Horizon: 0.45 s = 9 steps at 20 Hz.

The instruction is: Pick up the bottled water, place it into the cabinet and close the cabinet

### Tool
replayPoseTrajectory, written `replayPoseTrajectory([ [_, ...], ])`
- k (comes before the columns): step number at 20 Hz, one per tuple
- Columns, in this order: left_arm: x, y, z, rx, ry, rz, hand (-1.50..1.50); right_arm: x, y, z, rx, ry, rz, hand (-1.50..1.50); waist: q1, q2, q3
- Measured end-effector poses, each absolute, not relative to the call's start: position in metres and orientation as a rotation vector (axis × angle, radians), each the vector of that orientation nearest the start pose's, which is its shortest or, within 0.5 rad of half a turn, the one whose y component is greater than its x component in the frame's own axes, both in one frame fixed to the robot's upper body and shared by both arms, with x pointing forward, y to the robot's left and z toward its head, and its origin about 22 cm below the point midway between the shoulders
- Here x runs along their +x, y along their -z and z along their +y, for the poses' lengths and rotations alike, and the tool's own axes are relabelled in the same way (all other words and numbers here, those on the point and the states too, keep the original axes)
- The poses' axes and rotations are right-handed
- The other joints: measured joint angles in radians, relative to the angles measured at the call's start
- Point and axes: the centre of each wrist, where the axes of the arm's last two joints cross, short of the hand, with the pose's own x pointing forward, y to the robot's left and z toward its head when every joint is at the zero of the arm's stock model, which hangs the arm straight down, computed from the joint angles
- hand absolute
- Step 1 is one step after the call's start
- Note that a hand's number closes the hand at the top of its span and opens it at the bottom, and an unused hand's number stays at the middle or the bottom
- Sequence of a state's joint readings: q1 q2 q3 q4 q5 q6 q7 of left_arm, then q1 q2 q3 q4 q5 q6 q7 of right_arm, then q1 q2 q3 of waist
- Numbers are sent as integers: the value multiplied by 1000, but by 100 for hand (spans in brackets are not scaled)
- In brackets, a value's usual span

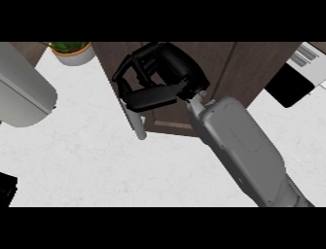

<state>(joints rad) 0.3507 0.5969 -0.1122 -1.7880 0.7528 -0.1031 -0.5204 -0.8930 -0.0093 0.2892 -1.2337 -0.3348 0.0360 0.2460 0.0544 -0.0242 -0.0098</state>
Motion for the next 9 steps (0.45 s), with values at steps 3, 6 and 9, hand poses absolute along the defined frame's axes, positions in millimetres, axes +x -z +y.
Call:
replayPoseTrajectory([
  [3,158,-32,337,-276,-106,-1893,150,367,-167,-51,588,-612,-1663,150,7,-3,-3],
  [6,159,-31,334,-277,-107,-1893,150,372,-165,-54,611,-644,-1682,150,11,-4,-6],
  [9,160,-32,334,-280,-106,-1892,150,376,-164,-54,618,-667,-1692,150,12,-5,-9],
])
